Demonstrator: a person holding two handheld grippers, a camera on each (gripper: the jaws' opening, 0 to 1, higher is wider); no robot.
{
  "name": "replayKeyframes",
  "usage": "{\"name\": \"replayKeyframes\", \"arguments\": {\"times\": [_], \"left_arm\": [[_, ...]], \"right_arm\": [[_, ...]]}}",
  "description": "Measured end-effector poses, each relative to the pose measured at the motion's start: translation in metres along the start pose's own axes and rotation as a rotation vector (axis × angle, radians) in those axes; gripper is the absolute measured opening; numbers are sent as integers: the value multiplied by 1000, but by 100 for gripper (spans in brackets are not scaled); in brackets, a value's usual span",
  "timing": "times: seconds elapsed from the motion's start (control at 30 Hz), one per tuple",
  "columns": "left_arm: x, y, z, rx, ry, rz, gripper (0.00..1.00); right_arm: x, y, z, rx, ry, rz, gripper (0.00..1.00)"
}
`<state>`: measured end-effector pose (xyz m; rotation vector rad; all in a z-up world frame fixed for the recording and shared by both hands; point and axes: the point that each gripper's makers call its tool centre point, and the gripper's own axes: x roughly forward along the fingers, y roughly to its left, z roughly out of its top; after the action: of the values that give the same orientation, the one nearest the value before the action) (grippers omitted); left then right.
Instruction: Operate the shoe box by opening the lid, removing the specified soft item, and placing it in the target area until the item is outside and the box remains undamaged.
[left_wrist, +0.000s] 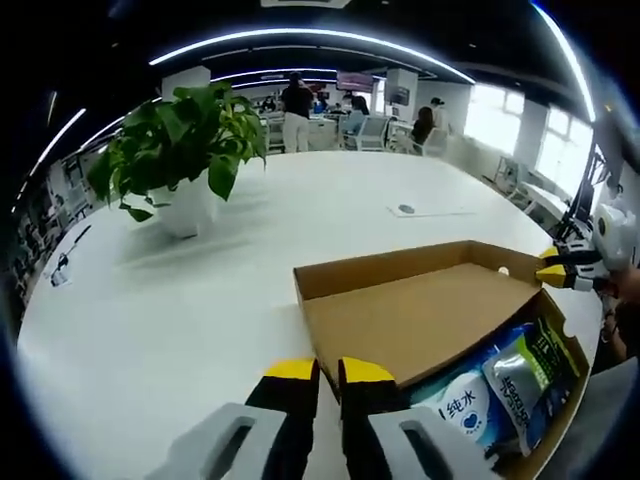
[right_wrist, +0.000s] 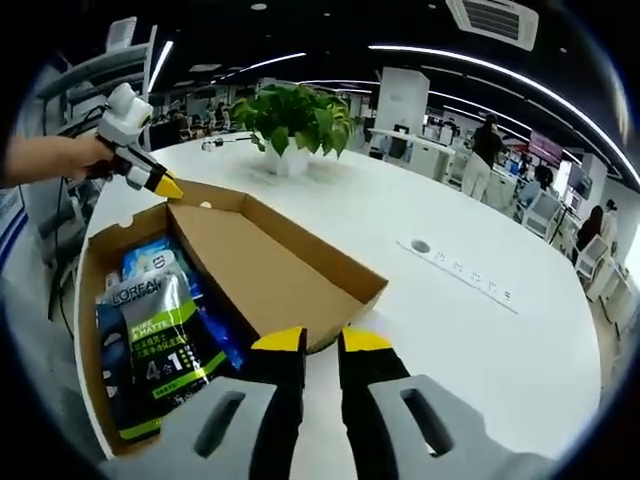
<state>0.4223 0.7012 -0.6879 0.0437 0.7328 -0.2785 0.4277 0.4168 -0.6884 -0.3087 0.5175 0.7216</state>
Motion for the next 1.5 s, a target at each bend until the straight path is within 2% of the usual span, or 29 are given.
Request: {"name": "replayKeyframes", "arguments": {"times": [0.3,0.53,0.77,0.93,1.2,1.5], "left_arm": [[-15,-11,-1,32,8,-16,19],[-31,-20,-3,32,-4,-20,23],[-41,-41,-10,4,-6,-81,24],[-44,-60,-23,-7,26,-134,27],[-43,-80,-33,-31,37,-187,29],[-42,-106,-53,-51,96,-268,30]], "right_arm": [[-15,14,-9,38,1,34,14],[-29,24,-12,17,3,52,20],[-45,32,-29,19,57,67,27],[-58,38,-34,64,54,77,32],[-71,47,-39,92,50,87,37],[-83,54,-43,132,34,97,42]]}}
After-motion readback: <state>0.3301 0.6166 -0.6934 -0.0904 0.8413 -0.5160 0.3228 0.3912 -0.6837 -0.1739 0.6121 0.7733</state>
